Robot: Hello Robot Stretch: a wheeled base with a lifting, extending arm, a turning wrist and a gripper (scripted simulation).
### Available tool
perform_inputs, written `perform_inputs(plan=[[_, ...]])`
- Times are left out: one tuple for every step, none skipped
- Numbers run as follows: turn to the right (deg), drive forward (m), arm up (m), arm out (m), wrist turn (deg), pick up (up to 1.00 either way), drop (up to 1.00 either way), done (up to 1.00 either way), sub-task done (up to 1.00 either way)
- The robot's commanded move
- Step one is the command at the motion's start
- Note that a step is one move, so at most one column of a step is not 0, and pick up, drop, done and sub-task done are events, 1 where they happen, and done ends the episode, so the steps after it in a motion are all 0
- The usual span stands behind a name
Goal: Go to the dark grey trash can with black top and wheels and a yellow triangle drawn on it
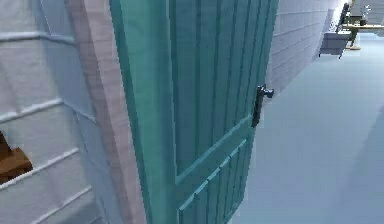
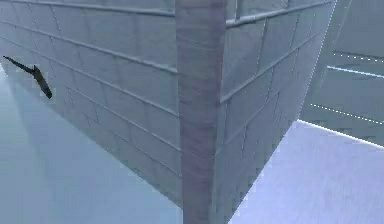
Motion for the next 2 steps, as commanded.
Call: perform_inputs(plan=[[36.0, 0.00, 0.00, 0.00, 0.0, 0.00, 0.00, 0.00, 0.00], [0.0, 0.45, 0.00, 0.00, 0.0, 0.00, 0.00, 0.00, 0.00]])
